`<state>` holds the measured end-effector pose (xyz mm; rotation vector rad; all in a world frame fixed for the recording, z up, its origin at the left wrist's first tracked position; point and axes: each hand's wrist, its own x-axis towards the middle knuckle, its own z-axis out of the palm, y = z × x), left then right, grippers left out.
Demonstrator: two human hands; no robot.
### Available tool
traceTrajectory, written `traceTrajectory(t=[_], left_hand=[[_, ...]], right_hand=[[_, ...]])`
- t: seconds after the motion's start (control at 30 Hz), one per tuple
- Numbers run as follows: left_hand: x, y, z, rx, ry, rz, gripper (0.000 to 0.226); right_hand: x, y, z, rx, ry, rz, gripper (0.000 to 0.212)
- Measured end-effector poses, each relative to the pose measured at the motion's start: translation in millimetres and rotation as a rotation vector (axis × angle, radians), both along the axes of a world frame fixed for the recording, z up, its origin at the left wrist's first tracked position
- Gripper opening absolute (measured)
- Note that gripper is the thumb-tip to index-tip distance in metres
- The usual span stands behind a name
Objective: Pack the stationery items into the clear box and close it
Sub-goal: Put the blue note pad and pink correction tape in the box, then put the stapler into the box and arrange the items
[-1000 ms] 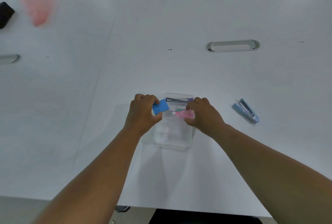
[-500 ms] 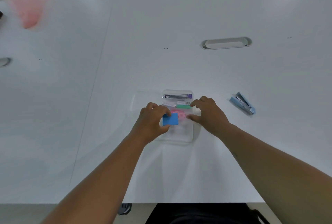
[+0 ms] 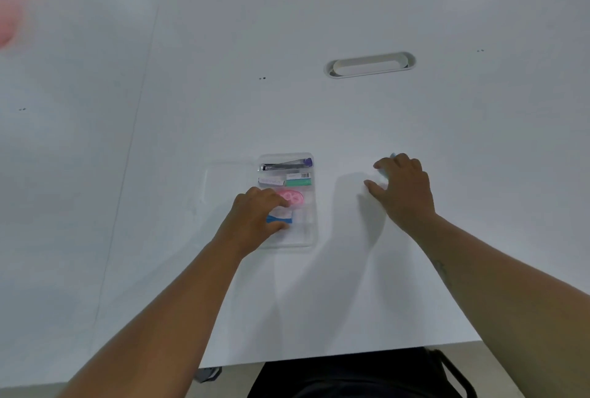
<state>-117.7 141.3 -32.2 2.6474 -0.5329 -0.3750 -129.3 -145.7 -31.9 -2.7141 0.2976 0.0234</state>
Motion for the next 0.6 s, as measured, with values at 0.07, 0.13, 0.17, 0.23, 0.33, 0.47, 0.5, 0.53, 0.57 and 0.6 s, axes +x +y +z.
traceTrajectory(t=[0.07, 0.13, 0.17, 0.23, 0.33, 0.47, 0.5, 0.53, 0.57, 0.6], left_hand=[[3.2, -9.1, -1.5, -0.007, -0.003, 0.002, 0.042], [6.4, -20.1, -3.4, -0.047, -0.009, 0.008, 0.042], [7.3, -25.5, -3.7, -0.069, -0.011, 0.014, 0.041], [9.9, -40.4, -4.2, -0.089, -0.014, 0.027, 0.036], [14.7, -65.2, -4.6, -0.098, -0.023, 0.034, 0.028], [24.5, -93.1, -7.9, -0.094, -0.059, 0.041, 0.023], [26.8, -97.8, -8.4, -0.09, -0.068, 0.042, 0.022], [29.2, -103.0, -8.9, -0.085, -0.077, 0.046, 0.021], [32.6, -107.8, -9.6, -0.081, -0.084, 0.056, 0.021], [33.9, -109.8, -10.4, -0.072, -0.088, 0.054, 0.022]], right_hand=[[0.7, -14.2, -1.4, -0.06, 0.002, -0.032, 0.04], [0.2, -27.1, -3.6, -0.093, 0.024, -0.047, 0.045], [-0.2, -31.9, -4.9, -0.1, 0.044, -0.054, 0.047], [0.6, -42.6, -7.8, -0.096, 0.084, -0.072, 0.047], [2.9, -56.6, -12.3, -0.096, 0.103, -0.082, 0.042], [5.5, -71.7, -16.3, -0.079, 0.12, -0.048, 0.025], [5.8, -73.3, -16.2, -0.067, 0.122, -0.044, 0.023], [6.6, -76.1, -16.2, -0.052, 0.125, -0.04, 0.021], [9.3, -79.5, -15.3, -0.041, 0.13, -0.025, 0.02], [8.8, -80.6, -15.6, -0.031, 0.14, -0.014, 0.02]])
